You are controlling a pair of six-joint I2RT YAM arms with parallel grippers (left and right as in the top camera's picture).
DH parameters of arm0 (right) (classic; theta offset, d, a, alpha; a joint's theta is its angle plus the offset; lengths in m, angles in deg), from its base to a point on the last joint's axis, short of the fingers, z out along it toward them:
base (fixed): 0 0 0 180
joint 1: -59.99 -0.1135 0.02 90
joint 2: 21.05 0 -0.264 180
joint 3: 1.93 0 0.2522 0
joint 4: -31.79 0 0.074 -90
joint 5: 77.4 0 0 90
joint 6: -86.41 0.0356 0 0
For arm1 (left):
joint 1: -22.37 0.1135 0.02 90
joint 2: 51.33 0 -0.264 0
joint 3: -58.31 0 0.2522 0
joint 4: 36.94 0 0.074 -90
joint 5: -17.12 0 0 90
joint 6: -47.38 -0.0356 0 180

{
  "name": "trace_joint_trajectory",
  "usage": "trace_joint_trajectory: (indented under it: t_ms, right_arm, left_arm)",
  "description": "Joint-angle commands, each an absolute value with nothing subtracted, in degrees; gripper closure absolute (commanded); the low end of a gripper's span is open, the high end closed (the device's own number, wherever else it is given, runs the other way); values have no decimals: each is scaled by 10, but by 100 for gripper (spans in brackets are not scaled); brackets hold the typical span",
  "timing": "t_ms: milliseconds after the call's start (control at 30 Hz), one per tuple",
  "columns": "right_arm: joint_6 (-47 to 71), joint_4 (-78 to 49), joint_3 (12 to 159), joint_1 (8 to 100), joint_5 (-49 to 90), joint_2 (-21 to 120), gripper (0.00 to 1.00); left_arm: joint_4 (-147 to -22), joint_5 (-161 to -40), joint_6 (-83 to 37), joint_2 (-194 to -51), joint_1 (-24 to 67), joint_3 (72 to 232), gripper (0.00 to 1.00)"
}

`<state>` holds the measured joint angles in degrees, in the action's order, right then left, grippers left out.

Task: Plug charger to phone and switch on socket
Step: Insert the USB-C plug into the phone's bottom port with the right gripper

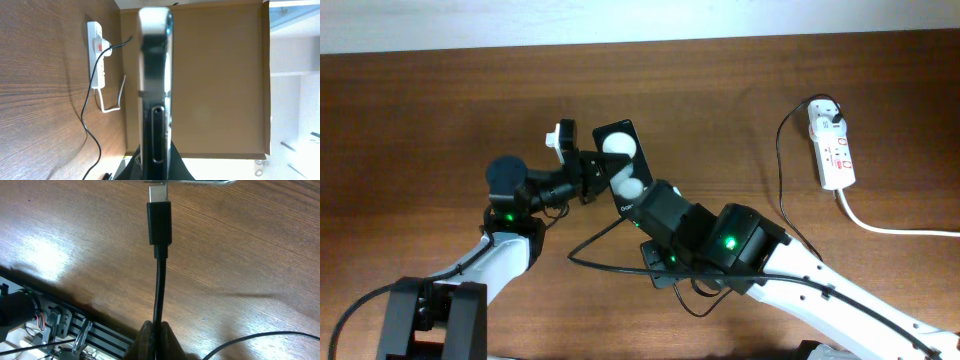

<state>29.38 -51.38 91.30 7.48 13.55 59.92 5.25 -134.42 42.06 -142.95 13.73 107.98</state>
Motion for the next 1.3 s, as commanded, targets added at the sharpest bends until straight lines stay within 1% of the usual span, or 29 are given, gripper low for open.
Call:
trace_joint_trajectory:
  t_ms: [0,433,633,800,833,867,933,967,1033,1100,1167,1200,1267]
  right_arm:
    - [298,-524,911,71,137,598,96]
    - [299,-498,911,71,134,597,96]
    - [299,-451,911,71,107,597,96]
    - [299,-447,911,71,65,597,96]
    - [299,-450,911,71,75,597,92]
    - [299,-452,911,71,80,597,79]
    - [299,-445,911,71,80,597,69]
    - [299,-439,911,71,80,597,68]
    - [299,-432,911,71,83,597,69]
    - [299,-430,911,71,128,598,70]
    - [302,-430,911,71,135,604,74]
    - [323,-433,911,71,135,611,78]
    - [332,-436,911,71,134,627,91]
  left_arm:
    - [59,-1352,399,-1427,137,1088,100]
    - [59,-1356,400,-1427,137,1088,100]
    - [59,-1418,400,-1427,137,1088,100]
    - [59,-1484,400,-1427,137,1088,100]
    - [59,-1483,400,-1427,137,1088,100]
    - [59,-1468,400,-1427,137,1088,100]
    - [59,-1448,400,-1427,137,1088,100]
    - [59,-1444,400,-1427,137,1088,100]
    - [59,-1442,400,-1427,137,1088,100]
    - [59,-1422,400,-1427,137,1088,100]
    - [59,-1407,400,-1427,137,1088,100]
    - [59,-1403,400,-1427,137,1088,100]
    - [59,-1404,400,-1427,137,1088,100]
